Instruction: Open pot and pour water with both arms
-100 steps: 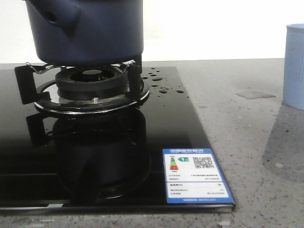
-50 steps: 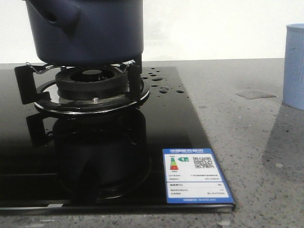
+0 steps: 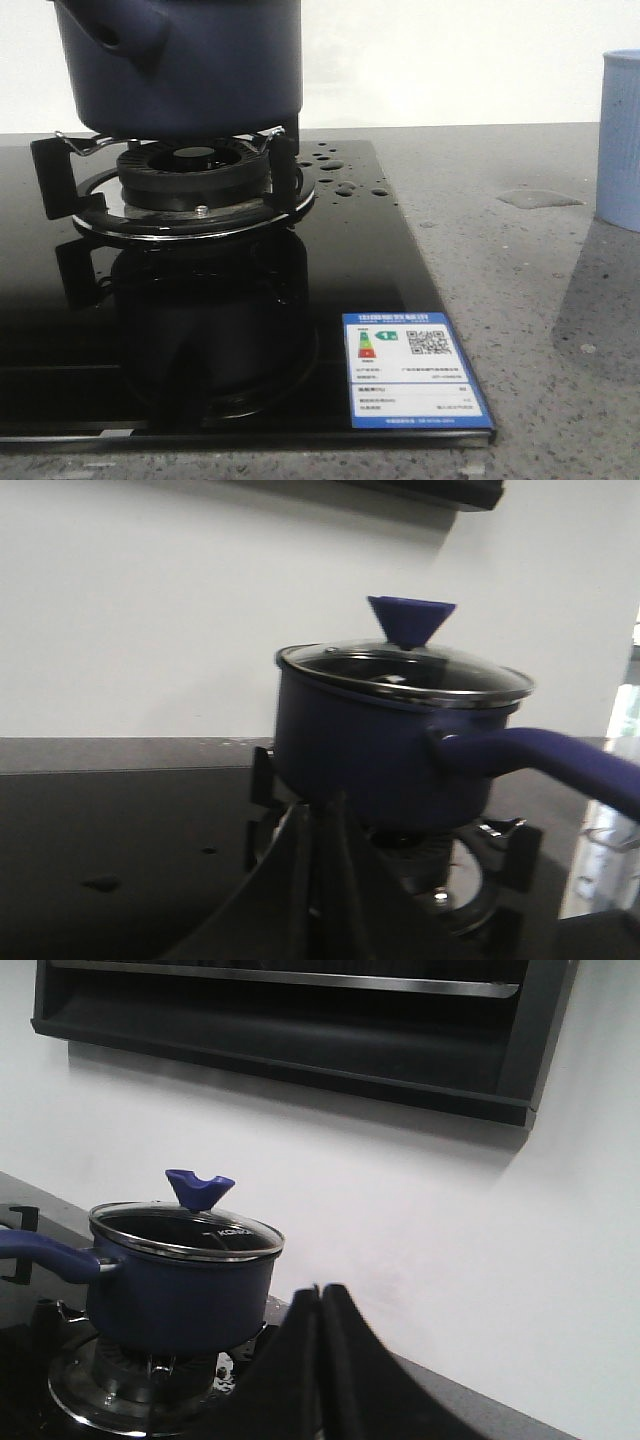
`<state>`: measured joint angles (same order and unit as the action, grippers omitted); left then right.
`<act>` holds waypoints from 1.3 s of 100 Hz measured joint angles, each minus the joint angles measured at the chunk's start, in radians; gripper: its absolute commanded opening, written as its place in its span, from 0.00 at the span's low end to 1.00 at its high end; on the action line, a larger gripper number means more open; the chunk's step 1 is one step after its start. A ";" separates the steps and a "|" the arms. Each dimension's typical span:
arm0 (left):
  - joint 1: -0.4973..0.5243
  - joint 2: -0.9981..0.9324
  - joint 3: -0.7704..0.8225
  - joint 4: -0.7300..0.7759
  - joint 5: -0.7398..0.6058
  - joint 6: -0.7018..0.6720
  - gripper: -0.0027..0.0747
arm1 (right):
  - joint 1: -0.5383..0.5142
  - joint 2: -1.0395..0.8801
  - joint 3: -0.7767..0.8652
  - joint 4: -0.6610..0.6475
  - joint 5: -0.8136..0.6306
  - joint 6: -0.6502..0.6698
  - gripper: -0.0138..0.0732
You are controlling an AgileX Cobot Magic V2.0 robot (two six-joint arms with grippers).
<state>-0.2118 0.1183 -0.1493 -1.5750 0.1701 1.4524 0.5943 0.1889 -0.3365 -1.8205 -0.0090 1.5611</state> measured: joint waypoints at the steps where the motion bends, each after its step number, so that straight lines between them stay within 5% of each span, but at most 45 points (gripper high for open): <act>1: 0.000 0.000 0.000 0.014 -0.003 -0.003 0.01 | 0.000 0.000 0.000 0.000 0.000 0.000 0.08; 9: 0.000 0.000 0.000 0.276 -0.005 -0.088 0.01 | 0.000 0.000 0.000 0.000 0.000 0.000 0.08; 23: 0.013 -0.023 0.032 0.801 -0.001 -0.514 0.01 | 0.000 0.000 0.000 0.000 0.000 0.000 0.08; 44: 0.109 -0.119 0.149 1.233 -0.003 -0.981 0.01 | 0.000 0.000 0.000 0.000 0.000 0.000 0.08; 63: 0.179 -0.121 0.149 1.355 0.039 -1.112 0.01 | 0.000 0.000 0.000 0.000 0.000 0.000 0.08; 88: 0.201 -0.121 0.149 1.388 0.164 -1.139 0.01 | 0.000 0.000 0.000 0.000 0.000 0.000 0.08; 130: 0.201 -0.121 0.149 1.394 0.169 -1.144 0.01 | 0.000 0.000 0.000 0.000 0.000 0.000 0.08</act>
